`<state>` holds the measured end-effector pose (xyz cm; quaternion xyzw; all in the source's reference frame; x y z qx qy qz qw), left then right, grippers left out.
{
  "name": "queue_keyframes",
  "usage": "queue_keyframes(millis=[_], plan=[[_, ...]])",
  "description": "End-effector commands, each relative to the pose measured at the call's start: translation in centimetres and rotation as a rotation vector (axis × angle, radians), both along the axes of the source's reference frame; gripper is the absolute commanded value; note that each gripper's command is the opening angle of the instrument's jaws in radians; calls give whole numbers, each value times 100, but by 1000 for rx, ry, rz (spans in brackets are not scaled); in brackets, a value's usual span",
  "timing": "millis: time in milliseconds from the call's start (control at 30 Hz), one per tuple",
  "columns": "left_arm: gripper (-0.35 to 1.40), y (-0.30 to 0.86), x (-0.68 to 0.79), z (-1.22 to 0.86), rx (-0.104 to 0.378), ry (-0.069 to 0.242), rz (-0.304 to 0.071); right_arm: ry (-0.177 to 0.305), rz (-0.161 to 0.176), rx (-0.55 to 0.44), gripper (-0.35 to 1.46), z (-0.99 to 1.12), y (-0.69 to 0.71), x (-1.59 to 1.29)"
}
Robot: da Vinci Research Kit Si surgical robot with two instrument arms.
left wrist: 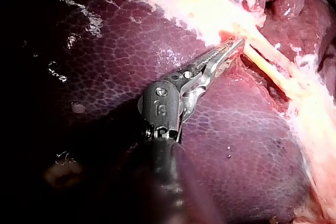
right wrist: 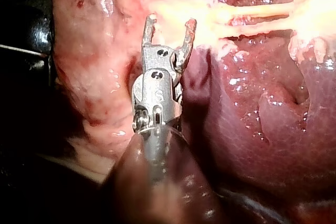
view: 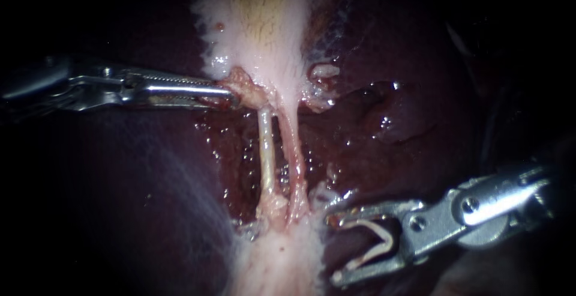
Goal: Clipping first clip left tube
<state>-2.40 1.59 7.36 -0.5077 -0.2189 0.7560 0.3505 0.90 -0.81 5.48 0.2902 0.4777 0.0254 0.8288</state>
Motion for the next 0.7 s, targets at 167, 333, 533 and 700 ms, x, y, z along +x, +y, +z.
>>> queue_keyframes(millis=[167, 333, 533, 700], plan=[[-35, 2, 11, -17, 7, -6, 5, 0, 0, 0, 49, 0, 0, 0], [-35, 9, 29, -50, 13, -7, -14, 0, 0, 0, 49, 0, 0, 0], [-35, 22, 49, -93, 5, -25, -39, 0, 0, 0, 49, 0, 0, 0], [-35, 25, 53, -115, -6, -39, -47, 0, 0, 0, 49, 1, 1, 0]])
